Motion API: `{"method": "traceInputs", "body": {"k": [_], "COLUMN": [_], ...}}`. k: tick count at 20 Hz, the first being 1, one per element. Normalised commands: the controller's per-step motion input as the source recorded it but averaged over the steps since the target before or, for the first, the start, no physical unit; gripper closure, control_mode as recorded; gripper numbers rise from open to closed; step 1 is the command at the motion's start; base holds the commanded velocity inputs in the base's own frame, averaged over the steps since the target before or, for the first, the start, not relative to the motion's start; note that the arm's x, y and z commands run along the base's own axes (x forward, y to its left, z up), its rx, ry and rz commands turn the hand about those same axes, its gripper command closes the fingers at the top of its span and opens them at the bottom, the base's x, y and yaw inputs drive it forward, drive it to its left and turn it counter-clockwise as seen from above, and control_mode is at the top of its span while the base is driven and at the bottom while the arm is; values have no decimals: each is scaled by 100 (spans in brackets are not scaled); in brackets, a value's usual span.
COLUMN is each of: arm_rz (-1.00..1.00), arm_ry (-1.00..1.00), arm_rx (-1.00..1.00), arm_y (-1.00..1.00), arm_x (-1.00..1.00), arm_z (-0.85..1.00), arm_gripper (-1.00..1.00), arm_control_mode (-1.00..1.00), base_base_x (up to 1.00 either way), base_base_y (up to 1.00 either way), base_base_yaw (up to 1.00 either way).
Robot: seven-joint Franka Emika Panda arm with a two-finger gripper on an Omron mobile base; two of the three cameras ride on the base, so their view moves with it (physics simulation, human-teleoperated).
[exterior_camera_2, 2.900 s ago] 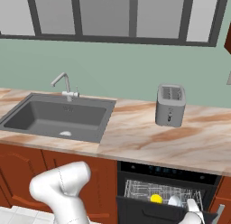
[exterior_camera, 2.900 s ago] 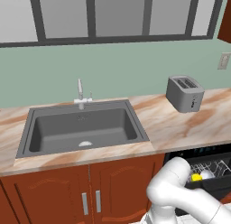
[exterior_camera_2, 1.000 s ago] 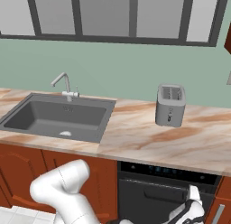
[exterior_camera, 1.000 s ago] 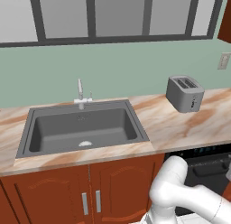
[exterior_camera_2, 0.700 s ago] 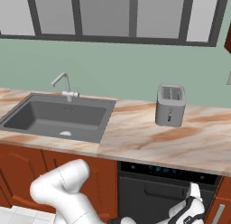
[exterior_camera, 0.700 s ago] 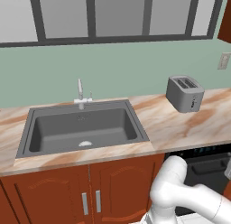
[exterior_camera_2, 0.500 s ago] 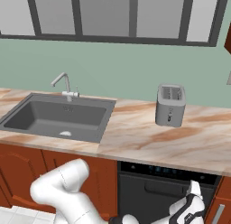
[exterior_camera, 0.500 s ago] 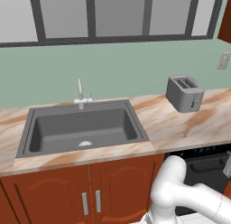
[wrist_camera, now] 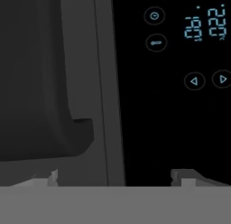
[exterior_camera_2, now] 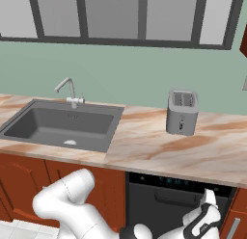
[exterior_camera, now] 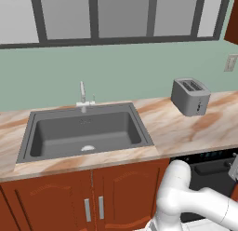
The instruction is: Pick up the cup and bowl from the counter, place them in the dishwasher, and close the dishwasher door.
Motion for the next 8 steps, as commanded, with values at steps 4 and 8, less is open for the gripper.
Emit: {"method": "traceInputs", "body": {"k": [4,8], "arm_rz": [0,0], "arm_ry": [-26,-30], "arm_rx": [-5,-12], "arm_y": [0,10], "arm_x": [45,41], "arm_z": [-68,-85], "arm_gripper": [-100,-100], "arm_control_mode": [-100,-100], "base_base_x": [0,0], "base_base_y": [0,0], "base_base_yaw": [0,0]}}
